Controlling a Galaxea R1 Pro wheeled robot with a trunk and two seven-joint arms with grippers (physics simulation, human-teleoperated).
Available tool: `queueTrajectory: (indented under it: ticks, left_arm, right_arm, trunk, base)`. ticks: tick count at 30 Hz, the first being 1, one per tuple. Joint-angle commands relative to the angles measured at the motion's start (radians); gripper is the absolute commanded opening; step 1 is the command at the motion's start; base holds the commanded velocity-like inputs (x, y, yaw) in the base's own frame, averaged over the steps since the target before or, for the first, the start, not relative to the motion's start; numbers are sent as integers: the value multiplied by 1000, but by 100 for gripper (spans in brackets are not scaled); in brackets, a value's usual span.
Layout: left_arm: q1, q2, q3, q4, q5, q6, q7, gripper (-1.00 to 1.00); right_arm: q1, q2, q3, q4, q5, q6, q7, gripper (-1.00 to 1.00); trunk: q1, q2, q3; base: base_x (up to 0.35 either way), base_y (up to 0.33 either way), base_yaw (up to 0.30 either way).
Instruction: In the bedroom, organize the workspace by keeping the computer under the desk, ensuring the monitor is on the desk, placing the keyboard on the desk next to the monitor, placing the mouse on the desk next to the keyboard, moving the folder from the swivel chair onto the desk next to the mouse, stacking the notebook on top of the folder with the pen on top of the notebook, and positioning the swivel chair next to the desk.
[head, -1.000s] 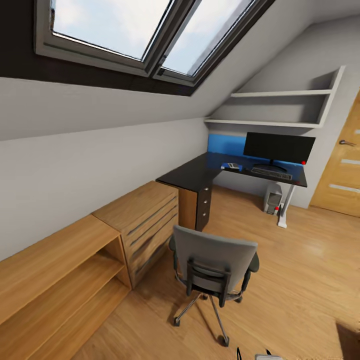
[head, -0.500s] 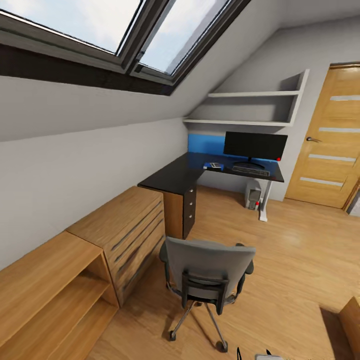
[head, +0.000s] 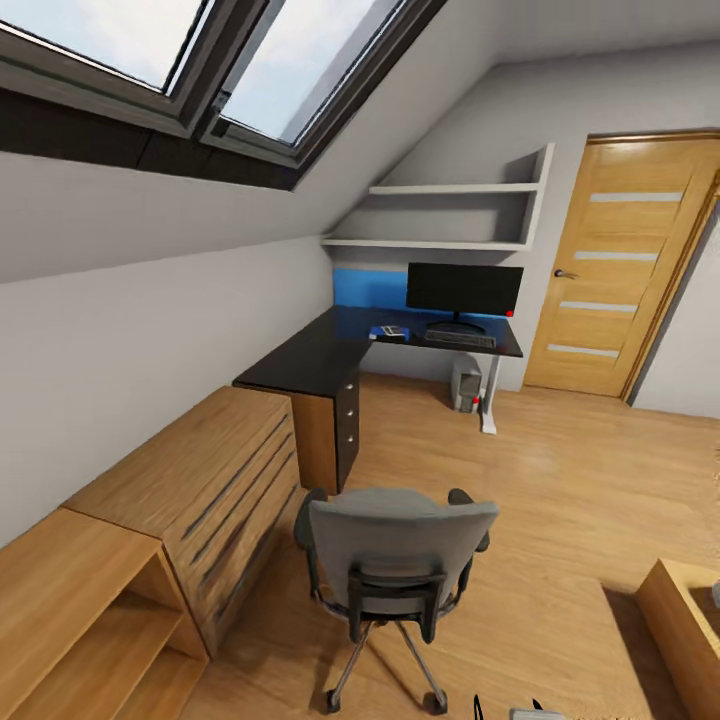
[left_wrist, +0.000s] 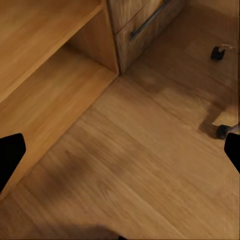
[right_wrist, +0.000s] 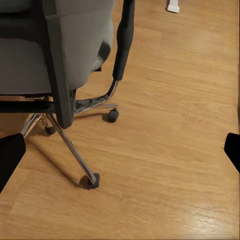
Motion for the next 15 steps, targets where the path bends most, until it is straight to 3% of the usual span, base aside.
queueTrajectory:
  ticks: [1,15]
  left_arm:
    - [0,0,-9,-1,1,-1,9,100]
    - [0,-1,-9,-1,1,-1,9,100]
  right_arm:
    - [-1,1,8,1,1,-1,-9,100]
    - [-1,1,8,1,1,-1,-9,100]
  trunk:
    - [1,-1,-2]
    - [1,-1,-2]
  base:
    - [182,236,-299]
    - [142,237,-299]
